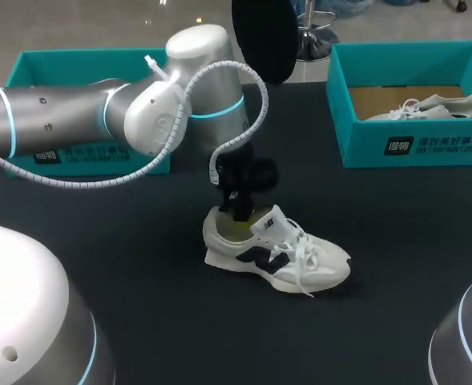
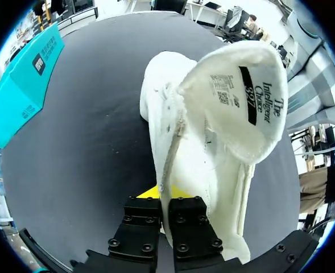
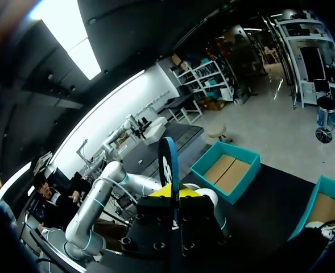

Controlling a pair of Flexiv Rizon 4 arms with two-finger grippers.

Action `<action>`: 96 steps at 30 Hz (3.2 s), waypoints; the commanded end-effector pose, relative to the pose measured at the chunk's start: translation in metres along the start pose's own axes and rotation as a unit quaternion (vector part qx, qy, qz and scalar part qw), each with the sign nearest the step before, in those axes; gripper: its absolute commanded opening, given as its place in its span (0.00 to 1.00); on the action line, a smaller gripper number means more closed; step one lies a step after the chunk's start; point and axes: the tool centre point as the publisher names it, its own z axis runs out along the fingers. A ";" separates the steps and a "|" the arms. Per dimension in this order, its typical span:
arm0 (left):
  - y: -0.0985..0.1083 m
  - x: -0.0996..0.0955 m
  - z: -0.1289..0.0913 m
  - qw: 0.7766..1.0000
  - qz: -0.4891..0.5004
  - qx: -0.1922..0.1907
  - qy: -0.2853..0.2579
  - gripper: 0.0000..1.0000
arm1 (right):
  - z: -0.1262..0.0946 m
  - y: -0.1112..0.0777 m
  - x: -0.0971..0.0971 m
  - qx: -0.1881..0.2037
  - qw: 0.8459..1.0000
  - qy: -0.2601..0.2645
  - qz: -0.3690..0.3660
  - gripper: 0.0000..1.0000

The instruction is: Take the shoe out of the shoebox, open the shoe tongue, remove and reinsert the insole, then place the shoe into the shoebox

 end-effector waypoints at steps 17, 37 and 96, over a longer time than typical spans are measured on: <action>-0.013 0.012 -0.034 0.918 0.394 -0.017 0.034 0.00 | -0.032 0.011 0.027 -0.006 0.998 0.022 0.053 0.00; -0.026 0.021 -0.024 0.837 0.542 -0.019 0.077 0.00 | -0.036 0.012 0.033 -0.006 0.998 0.015 0.061 0.00; -0.009 0.017 -0.170 0.754 0.215 0.332 -0.525 1.00 | -0.036 0.012 0.033 -0.006 0.998 0.015 0.061 0.00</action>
